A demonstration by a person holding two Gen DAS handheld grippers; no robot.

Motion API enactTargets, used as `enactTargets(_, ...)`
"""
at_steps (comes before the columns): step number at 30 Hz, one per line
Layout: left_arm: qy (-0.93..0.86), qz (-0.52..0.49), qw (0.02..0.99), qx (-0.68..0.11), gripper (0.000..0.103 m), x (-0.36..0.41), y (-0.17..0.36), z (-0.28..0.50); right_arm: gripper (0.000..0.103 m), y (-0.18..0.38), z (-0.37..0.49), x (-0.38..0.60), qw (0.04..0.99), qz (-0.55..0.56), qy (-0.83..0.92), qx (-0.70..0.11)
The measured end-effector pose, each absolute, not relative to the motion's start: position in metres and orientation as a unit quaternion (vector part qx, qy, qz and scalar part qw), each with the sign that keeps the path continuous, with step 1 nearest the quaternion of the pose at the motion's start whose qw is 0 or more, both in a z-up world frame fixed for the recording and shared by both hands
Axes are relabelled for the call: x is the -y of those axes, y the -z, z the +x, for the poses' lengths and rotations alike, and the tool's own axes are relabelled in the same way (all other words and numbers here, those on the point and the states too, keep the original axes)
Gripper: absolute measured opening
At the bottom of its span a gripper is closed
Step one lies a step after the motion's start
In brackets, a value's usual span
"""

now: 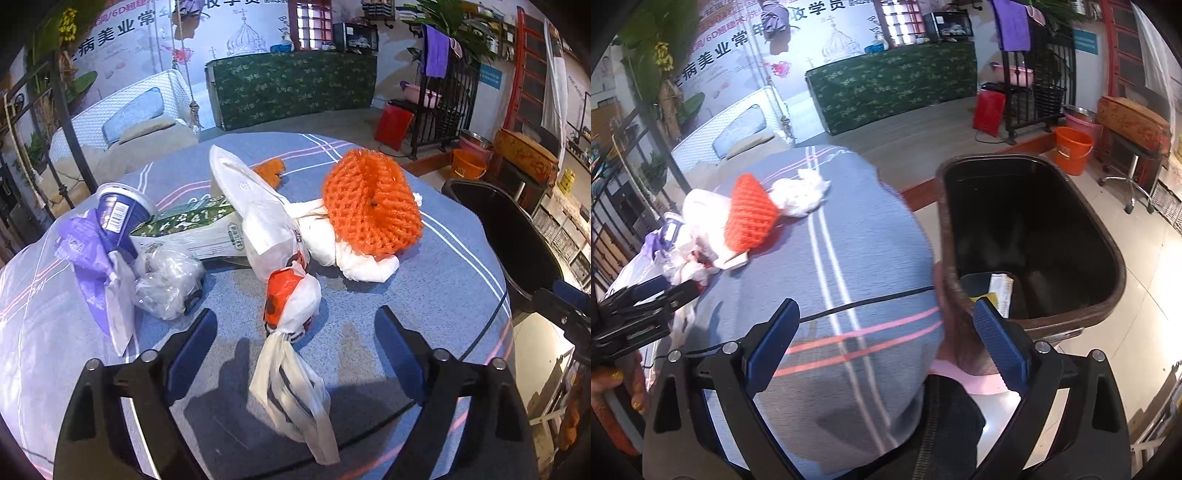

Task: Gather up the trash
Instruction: 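Grasp the orange foam net with the right gripper while the left gripper grasps white plastic bags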

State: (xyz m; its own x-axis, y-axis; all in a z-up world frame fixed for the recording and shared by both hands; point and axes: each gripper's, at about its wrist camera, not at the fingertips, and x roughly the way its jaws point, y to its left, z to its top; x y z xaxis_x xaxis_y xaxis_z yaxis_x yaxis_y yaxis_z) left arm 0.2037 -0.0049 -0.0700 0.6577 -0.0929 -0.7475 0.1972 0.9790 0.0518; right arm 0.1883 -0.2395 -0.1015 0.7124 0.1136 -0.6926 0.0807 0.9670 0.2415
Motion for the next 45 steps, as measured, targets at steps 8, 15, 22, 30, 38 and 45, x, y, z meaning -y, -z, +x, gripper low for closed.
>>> enactTargets(8,0.098,0.075,0.893,-0.433,0.057,0.004,0.089,0.228,0.094,0.101,0.185,0.238,0.913,0.124,-0.009,-0.390)
enactTargets(15,0.109,0.007,0.890,-0.443,0.023,-0.012,0.089,0.222,0.094,0.097,0.192,0.234,0.913,0.113,-0.022,-0.392)
enactTargets(22,0.094,-0.026,0.905,-0.413,0.022,-0.028,0.078,0.194,0.094,0.089,0.204,0.214,0.915,0.101,-0.058,-0.387)
enactTargets(30,0.079,-0.044,0.914,-0.395,0.022,-0.038,0.067,0.177,0.094,0.072,0.243,0.167,0.913,0.057,-0.123,-0.384)
enactTargets(38,0.080,-0.042,0.914,-0.394,0.022,-0.038,0.068,0.170,0.085,0.078,0.292,0.131,0.897,0.026,-0.157,-0.411)
enactTargets(45,0.086,-0.043,0.912,-0.399,0.022,-0.038,0.072,0.166,0.068,0.089,0.324,0.130,0.885,0.046,-0.134,-0.443)
